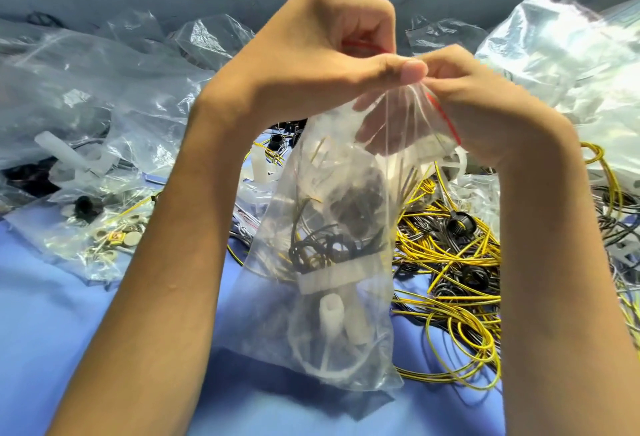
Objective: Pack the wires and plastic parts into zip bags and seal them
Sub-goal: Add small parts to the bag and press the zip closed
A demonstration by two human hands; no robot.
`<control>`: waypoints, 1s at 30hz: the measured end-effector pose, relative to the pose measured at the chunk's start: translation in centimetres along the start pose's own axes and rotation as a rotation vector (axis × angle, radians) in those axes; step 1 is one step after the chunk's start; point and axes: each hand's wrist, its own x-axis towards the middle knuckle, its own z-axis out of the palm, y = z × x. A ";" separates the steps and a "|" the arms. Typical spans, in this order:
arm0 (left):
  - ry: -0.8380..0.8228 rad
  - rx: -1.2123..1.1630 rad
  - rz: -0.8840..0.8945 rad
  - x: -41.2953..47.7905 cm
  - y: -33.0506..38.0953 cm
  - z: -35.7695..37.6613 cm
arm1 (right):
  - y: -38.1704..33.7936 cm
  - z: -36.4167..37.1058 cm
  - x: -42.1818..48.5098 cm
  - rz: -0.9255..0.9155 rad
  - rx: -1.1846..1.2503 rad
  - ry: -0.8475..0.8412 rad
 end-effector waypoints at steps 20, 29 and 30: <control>-0.082 -0.019 -0.311 -0.8 -3.1 -1.1 | 0.7 -0.6 0.1 -0.020 -0.166 0.026; -0.175 0.013 -0.349 -1.0 -3.5 -1.3 | 0.6 0.0 0.8 0.060 -0.190 0.093; -0.155 -0.025 -0.305 -0.8 -2.8 -1.0 | 0.5 0.0 0.7 0.082 -0.133 0.065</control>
